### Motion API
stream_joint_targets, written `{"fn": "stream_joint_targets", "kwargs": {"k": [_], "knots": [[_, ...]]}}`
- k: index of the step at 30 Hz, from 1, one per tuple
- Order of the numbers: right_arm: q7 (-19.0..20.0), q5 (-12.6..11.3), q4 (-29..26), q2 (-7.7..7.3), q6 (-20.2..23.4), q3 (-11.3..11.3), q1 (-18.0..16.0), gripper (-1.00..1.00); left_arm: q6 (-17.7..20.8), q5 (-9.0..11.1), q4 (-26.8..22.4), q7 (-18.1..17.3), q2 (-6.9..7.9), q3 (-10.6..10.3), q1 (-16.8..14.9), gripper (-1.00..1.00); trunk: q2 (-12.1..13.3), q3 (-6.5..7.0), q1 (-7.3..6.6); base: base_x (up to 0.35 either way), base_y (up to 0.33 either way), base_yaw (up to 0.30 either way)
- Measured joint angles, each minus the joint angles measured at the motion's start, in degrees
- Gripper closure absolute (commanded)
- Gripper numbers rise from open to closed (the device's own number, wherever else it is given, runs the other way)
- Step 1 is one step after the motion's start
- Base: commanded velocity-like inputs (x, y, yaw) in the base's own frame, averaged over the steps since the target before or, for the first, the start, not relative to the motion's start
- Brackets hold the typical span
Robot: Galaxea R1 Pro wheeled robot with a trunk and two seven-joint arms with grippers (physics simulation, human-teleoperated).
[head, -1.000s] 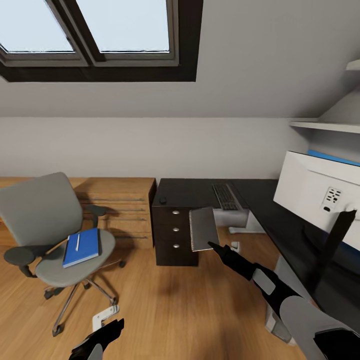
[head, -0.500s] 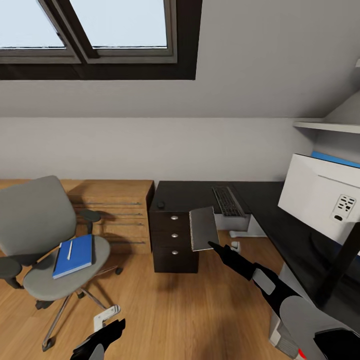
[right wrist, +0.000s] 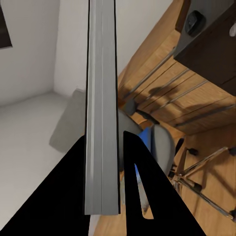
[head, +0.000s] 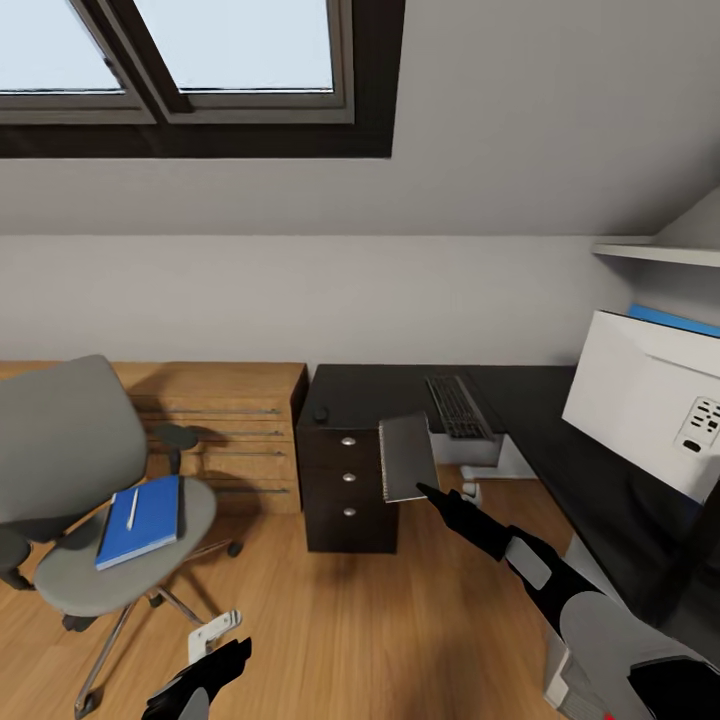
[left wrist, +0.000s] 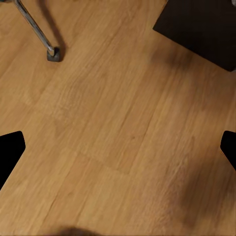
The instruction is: In the bedroom, organize the workspace by keeping the computer under the desk, ensuring the monitor is on the desk, placing the keyboard on the desk next to the monitor, placing the mouse on the desk next to the keyboard, moving the folder from the swivel chair onto the desk next to the mouse, stacking the notebook on top of the folder with the pen on top of the notebook, and positioning the swivel chair next to the desk.
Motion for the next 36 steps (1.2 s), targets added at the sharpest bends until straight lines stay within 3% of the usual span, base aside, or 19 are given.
{"fn": "stream_joint_targets", "kwargs": {"k": [36], "knots": [[-0.05,0.09,0.02,0.04,-0.02,0.04,0.08,1.0,-0.09,-0.09,0.0,0.0,0.0,-0.01,0.0,-1.0,0.0,0.0,0.01,0.305,0.061,0.0]]}}
